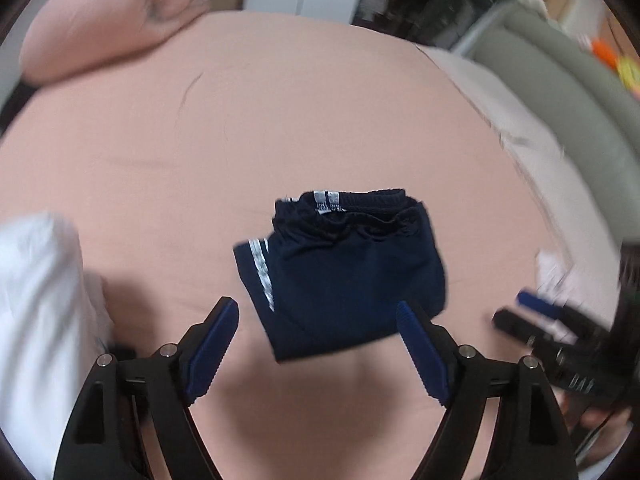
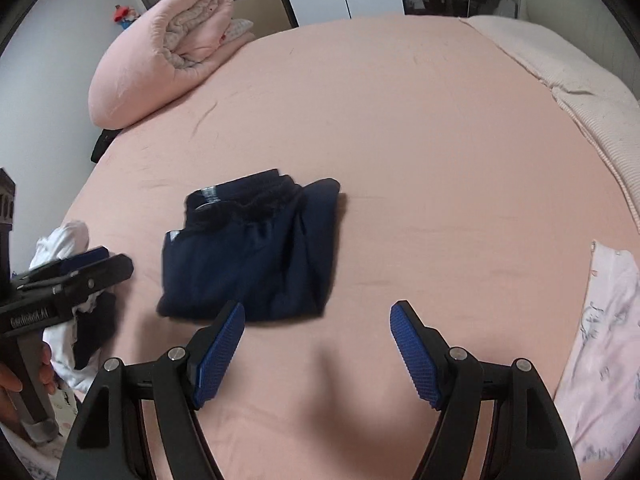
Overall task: Fold clothes
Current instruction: 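Open both grippers and pull back from the folded shorts, then move both grippers to the folded navy shorts and close on its edge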
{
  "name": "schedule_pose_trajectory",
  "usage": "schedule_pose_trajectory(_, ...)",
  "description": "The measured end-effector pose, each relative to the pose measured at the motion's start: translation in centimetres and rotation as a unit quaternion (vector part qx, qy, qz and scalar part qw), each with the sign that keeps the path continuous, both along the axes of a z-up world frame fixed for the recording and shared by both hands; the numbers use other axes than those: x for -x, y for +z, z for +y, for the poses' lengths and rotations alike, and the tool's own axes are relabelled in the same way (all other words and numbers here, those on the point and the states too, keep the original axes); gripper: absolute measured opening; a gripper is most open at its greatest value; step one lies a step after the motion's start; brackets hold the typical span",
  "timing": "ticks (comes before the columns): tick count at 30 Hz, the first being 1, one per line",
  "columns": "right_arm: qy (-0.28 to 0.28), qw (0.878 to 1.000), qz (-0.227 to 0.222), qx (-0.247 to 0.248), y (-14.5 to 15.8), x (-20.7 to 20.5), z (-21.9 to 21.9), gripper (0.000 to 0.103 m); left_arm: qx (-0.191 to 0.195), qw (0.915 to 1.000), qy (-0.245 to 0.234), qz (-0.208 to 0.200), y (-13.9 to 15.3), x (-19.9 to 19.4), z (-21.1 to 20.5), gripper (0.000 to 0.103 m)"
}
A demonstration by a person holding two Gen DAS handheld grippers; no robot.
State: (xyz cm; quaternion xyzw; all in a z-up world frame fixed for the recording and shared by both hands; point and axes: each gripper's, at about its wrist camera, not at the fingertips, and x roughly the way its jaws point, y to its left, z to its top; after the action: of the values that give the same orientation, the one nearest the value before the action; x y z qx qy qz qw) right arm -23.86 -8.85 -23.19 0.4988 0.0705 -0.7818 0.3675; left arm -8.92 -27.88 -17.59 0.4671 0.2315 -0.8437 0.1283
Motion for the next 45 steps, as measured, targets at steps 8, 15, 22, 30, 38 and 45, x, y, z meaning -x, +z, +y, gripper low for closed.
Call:
schedule_pose_trajectory(8, 0.012, 1.000, 0.009, 0.009, 2.9, -3.1, -0.5, 0.077, -0.088, 0.9943, 0.049, 0.035, -0.2, -2.7, 0.5, 0.084)
schedule_pose_trajectory(15, 0.000, 1.000, -0.009, 0.025, 3.5, -4.1, -0.6, 0.077, -0.150, 0.9857, 0.071, 0.026, -2.6, -3.5, 0.4, 0.085)
schedule_pose_trajectory(22, -0.051, 0.991, -0.110, 0.053, -0.2, -2.9, 0.1, 0.080, -0.203, 0.9742, 0.098, -0.009, -6.5, -3.3, -0.7, 0.085)
schedule_pose_trajectory(30, -0.075, 0.968, -0.212, 0.110, -4.5, -1.6, 0.4, 0.080, -0.291, 0.9461, 0.141, 0.005, -9.7, -3.8, -2.6, 0.085)
schedule_pose_trajectory(38, -0.165, 0.910, -0.328, 0.190, -9.8, -0.3, 2.4, 0.080, -0.307, 0.9361, 0.165, 0.047, -10.3, -3.7, -2.8, 0.089)
schedule_pose_trajectory(45, -0.197, 0.868, -0.365, 0.273, -11.6, 0.9, 2.1, 0.080, -0.330, 0.9258, 0.169, 0.075, -10.7, -3.2, -3.1, 0.102)
